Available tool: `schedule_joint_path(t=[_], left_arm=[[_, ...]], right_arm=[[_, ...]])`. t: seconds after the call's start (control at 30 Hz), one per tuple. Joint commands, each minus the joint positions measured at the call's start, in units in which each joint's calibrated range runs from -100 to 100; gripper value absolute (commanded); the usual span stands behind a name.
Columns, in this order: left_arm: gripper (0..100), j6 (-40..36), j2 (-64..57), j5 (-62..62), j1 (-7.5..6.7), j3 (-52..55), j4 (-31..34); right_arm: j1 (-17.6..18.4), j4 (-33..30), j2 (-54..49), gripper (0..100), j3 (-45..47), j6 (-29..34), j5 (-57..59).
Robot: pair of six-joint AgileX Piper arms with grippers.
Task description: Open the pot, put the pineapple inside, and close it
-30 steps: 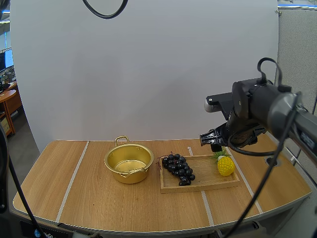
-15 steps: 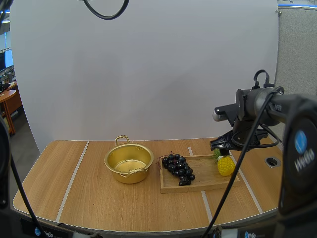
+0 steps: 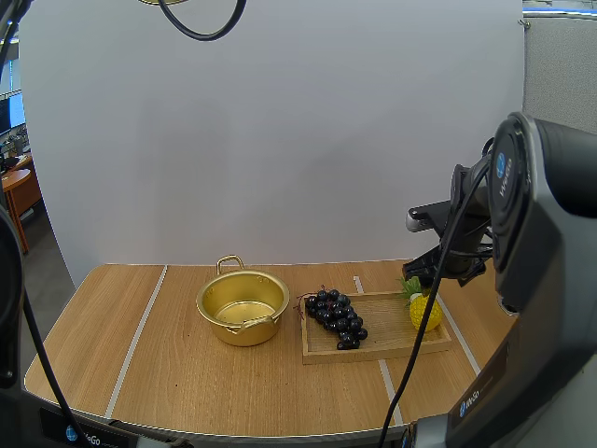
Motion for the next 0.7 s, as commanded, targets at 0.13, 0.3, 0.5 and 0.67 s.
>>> schedule_joint_path(t=[0.13,0.3,0.5,0.67], left_arm=[[0,-0.1,0.2,-1.3,-0.11,-0.5,0.7],[0,-0.1,0.2,-2.4,-0.11,-0.5,0.7],[0,-0.1,0.2,-6.0,-0.11,-0.5,0.7],[0,-0.1,0.2,-10.0,-0.11,-0.5,0.7]], right_arm=[[-0.3,5.0,0.5,100,-0.6,-4.4,0.3],[-0.3,5.0,2.2,100,-0.6,-4.6,0.6],[-0.3,5.0,4.7,100,-0.6,-4.6,0.0],[-0.3,5.0,6.6,100,-0.6,-4.8,-1.9]])
